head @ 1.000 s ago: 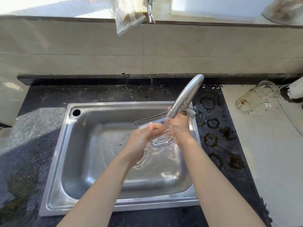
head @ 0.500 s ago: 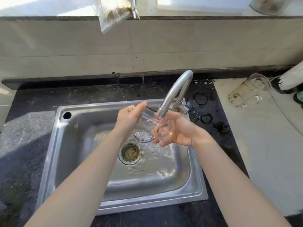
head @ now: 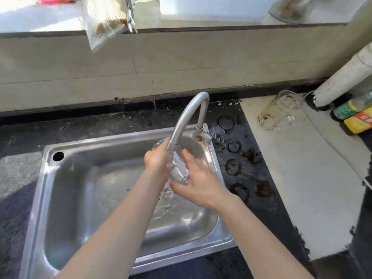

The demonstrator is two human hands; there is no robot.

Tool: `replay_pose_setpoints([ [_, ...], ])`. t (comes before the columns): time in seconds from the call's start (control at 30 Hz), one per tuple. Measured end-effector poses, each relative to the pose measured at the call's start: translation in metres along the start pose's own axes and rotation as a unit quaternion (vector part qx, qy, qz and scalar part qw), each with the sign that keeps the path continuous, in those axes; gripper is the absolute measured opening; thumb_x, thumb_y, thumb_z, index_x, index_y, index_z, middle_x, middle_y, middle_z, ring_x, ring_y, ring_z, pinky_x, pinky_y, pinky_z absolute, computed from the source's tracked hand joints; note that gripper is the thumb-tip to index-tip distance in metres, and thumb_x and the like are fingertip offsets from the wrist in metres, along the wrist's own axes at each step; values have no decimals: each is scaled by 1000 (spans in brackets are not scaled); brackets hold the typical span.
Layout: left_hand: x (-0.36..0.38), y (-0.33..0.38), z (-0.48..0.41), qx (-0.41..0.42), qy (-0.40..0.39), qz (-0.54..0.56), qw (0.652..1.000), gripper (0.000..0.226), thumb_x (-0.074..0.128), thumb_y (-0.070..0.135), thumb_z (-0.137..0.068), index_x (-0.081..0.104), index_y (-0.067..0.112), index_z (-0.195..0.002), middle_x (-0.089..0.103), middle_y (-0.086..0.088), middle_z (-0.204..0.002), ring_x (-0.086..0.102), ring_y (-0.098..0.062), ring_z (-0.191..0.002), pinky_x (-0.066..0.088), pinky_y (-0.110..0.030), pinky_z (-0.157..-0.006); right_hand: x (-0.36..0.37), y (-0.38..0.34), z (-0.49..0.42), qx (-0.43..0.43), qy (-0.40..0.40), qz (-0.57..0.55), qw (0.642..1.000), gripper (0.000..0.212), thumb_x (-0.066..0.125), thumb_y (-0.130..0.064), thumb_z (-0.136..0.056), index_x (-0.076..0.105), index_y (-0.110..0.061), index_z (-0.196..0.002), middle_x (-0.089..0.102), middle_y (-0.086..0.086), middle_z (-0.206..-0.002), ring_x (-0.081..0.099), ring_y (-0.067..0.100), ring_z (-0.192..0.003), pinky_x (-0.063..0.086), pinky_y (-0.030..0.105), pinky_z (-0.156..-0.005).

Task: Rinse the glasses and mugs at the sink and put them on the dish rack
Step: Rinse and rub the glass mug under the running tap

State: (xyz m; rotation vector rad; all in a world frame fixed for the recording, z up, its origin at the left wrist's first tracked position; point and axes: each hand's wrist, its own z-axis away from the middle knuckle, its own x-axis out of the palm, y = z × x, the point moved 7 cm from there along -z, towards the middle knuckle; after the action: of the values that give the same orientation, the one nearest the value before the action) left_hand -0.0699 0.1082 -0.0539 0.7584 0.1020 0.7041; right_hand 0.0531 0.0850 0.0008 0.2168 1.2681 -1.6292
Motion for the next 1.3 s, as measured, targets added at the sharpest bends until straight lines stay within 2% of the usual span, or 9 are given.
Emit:
replay_pose_setpoints([
  [0.2, 6, 9, -1, 1, -89, 99, 991, 30, 76, 27, -66, 62, 16, -90, 56, 3, -66, 57, -12, -53, 48, -25, -53, -10, 8, 8, 8, 120, -184, 976, 67, 69, -54, -78, 37, -30, -131, 42, -12, -129, 41, 2, -116, 33, 19, -92],
  [0.3, 3, 18, 0, 50, -129, 159, 977, 17, 73, 22, -73, 64, 18, -86, 55, 3, -75, 58, -12, -61, 50, -24, -52, 12, 16, 11, 100, 129, -320, 933, 80, 58, -70, -76, 31, -27, -138, 32, -8, -137, 40, 9, -122, 40, 30, -99],
  [0.5, -1, 19, 2, 89, -190, 192, 959, 61, 80, 20, -62, 46, 15, -112, 58, 0, -96, 54, -15, -96, 49, -27, -74, 46, 8, -4, 175, 4, -701, 691, 48, 58, -47, -88, 52, -12, -120, 60, 6, -88, 57, 18, -63, 47, 28, -55],
  [0.57, -6, 15, 1, 74, -180, 196, 961, 58, 81, 22, -62, 46, 17, -109, 56, 2, -96, 49, -16, -102, 42, -32, -83, 42, 9, -10, 144, 26, -679, 719, 47, 60, -45, -89, 52, -13, -122, 66, 0, -82, 54, 15, -62, 46, 26, -55],
  [0.67, -17, 7, 3, 52, -60, 193, 978, 63, 78, 11, -71, 42, 16, -122, 59, -5, -92, 60, -18, -83, 50, -32, -65, 40, 8, -13, 102, 82, -514, 848, 68, 63, -63, -79, 40, -16, -123, 62, 0, -111, 61, 13, -87, 51, 30, -68],
  [0.83, -21, -1, 4, 11, 32, 188, 982, 97, 88, 16, -54, 36, 10, -137, 61, -17, -110, 65, -23, -83, 51, -30, -52, 12, 1, -9, -20, 173, -216, 961, 51, 64, -50, -84, 32, -22, -113, 42, -3, -113, 46, 9, -100, 40, 26, -80],
  [1.03, -12, -2, 4, -48, -53, 183, 981, 30, 82, 27, -71, 61, 15, -89, 60, -12, -115, 59, -30, -107, 47, -49, -99, -6, -10, -5, -118, 229, -32, 966, 69, 47, -65, -81, 28, -19, -129, 37, 1, -119, 43, 13, -104, 41, 28, -87],
  [1.13, -14, 8, 5, -15, -75, 169, 983, 80, 92, 30, -50, 57, 8, -119, 62, -14, -102, 63, -27, -84, 57, -42, -76, -5, -14, -4, -63, 201, -89, 974, 59, 59, -57, -81, 33, -22, -121, 42, -6, -113, 47, 11, -98, 45, 33, -84],
  [1.3, -24, 22, 3, 52, -74, 109, 990, 65, 77, 3, -73, 35, 22, -119, 66, -10, -96, 64, -22, -83, 54, -33, -71, 16, -1, -32, 85, 67, -362, 926, 51, 54, -63, -80, 63, -18, -102, 69, -4, -89, 67, 21, -89, 54, 49, -86],
])
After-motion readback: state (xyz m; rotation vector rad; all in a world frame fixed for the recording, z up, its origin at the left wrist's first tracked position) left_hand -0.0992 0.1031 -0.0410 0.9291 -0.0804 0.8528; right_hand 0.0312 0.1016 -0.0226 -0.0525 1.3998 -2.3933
